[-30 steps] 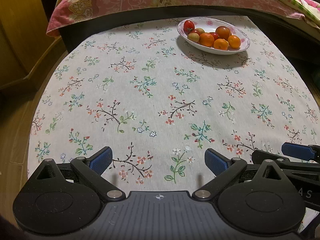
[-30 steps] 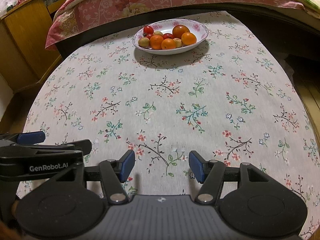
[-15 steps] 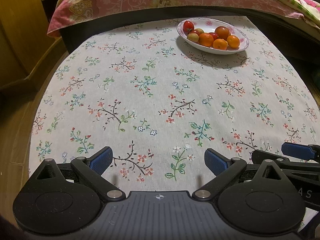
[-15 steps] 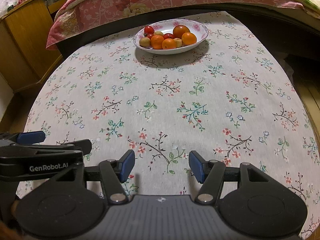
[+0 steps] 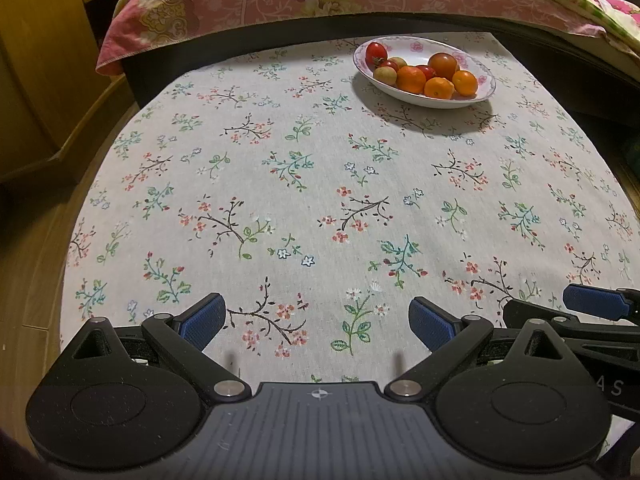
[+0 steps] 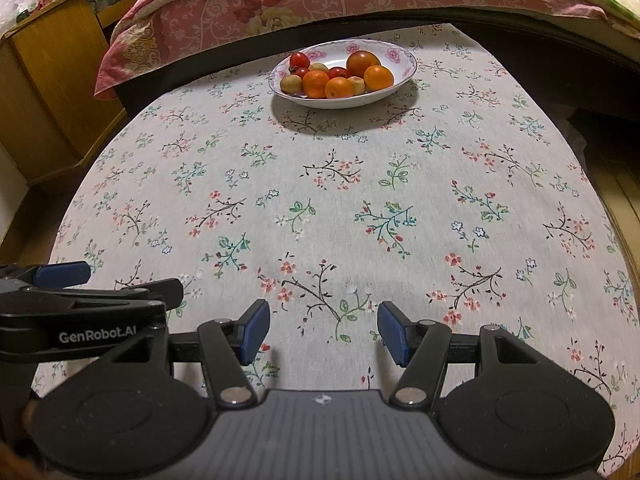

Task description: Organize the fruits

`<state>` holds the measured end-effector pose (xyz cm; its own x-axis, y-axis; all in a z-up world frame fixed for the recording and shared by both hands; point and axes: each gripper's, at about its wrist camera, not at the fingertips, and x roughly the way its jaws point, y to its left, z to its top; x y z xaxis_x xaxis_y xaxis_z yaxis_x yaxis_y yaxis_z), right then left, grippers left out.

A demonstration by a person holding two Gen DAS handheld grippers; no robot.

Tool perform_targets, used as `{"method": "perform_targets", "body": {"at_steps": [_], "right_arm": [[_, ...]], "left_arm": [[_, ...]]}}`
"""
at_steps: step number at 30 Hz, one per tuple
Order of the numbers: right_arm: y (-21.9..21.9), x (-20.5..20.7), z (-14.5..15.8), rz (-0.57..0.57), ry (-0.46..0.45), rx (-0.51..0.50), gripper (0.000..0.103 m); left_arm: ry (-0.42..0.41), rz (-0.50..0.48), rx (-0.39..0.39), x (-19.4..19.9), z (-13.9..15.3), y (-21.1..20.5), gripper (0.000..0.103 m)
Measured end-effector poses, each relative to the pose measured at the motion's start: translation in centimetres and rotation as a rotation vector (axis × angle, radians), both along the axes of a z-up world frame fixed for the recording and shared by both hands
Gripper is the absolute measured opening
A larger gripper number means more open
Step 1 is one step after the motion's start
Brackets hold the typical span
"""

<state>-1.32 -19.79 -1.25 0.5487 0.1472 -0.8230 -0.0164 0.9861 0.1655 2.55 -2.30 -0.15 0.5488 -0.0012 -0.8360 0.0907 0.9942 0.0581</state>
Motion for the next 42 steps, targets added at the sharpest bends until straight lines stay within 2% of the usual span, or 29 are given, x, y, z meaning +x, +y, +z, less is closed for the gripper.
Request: {"method": "perform_targets", "body": {"at_steps": [42], "right_arm": [[0.17, -0.65, 0.12, -0.003, -0.011, -0.002, 0.053]], "left_arm": [[-0.013, 0.010, 0.004, -0.09, 0.16, -0.07, 0.100]]}}
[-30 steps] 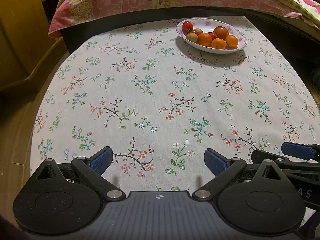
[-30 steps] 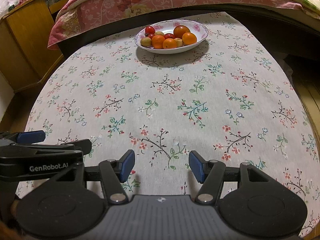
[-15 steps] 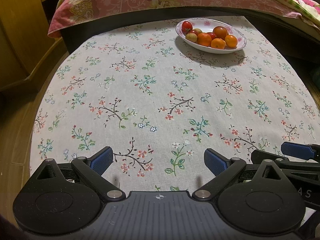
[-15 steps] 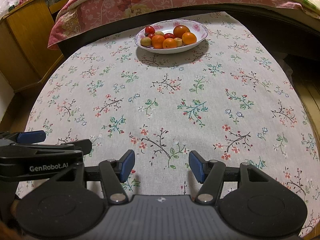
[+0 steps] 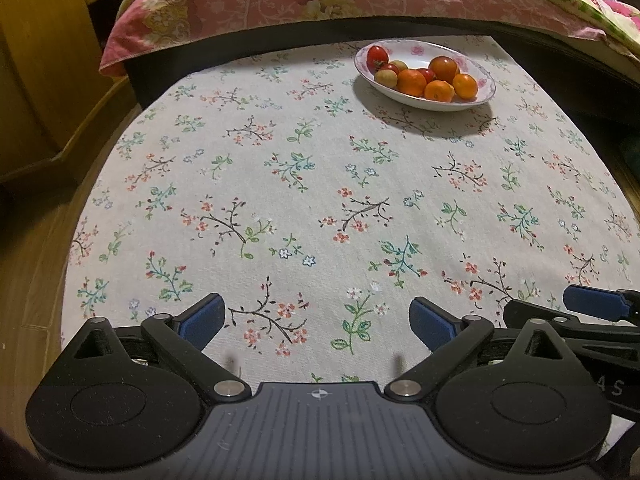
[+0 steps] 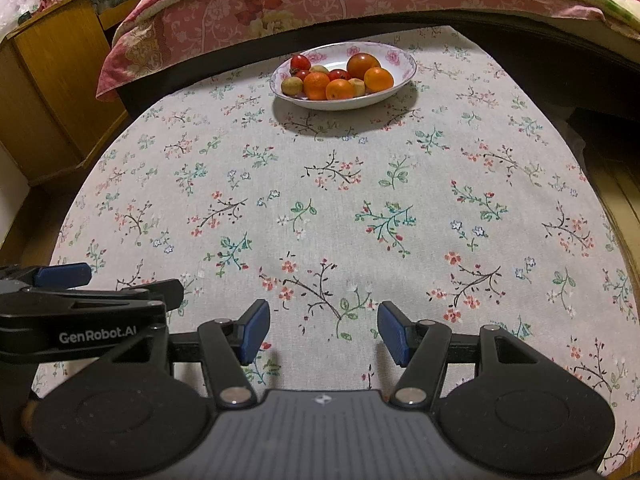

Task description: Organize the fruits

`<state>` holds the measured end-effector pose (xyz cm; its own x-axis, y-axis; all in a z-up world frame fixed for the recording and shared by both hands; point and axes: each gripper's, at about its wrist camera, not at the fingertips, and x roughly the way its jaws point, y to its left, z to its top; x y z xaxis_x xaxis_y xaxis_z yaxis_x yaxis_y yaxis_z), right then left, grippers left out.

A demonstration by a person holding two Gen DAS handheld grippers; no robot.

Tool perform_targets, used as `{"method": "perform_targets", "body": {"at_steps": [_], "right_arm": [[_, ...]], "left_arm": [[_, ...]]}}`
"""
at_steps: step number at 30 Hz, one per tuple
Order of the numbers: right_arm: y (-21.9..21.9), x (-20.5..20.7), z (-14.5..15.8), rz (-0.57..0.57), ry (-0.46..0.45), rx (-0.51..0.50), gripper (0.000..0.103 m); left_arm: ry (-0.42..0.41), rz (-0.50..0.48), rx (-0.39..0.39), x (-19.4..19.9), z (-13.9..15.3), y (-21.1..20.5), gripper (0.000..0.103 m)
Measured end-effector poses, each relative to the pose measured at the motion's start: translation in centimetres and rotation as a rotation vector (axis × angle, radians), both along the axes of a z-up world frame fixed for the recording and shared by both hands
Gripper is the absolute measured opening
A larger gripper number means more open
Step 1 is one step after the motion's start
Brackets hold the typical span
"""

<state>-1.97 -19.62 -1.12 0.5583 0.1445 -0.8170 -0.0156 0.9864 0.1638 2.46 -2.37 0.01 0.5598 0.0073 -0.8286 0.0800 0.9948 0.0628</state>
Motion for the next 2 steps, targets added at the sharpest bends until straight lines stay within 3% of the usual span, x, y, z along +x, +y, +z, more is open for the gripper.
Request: {"method": "perform_targets", "body": {"at_steps": [2], "right_arm": [[0.00, -0.07, 0.07, -0.003, -0.003, 0.004, 0.054]], "left_arm": [[-0.003, 0.002, 0.000, 0.01, 0.04, 0.04, 0.101]]}}
